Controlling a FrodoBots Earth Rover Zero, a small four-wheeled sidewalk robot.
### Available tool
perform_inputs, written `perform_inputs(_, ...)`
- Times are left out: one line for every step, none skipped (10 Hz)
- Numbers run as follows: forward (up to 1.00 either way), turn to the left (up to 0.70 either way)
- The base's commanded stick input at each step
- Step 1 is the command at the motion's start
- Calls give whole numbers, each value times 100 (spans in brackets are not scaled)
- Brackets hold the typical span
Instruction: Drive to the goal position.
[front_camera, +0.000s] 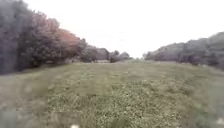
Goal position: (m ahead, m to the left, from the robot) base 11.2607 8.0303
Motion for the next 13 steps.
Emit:
perform_inputs(70,-35)
perform_inputs(70,-35)
perform_inputs(70,-35)
perform_inputs(70,-35)
perform_inputs(70,-35)
perform_inputs(70,-35)
perform_inputs(70,-35)
perform_inputs(70,-35)
perform_inputs(70,-18)
perform_inputs(70,-4)
perform_inputs(70,0)
perform_inputs(70,0)
perform_inputs(70,0)
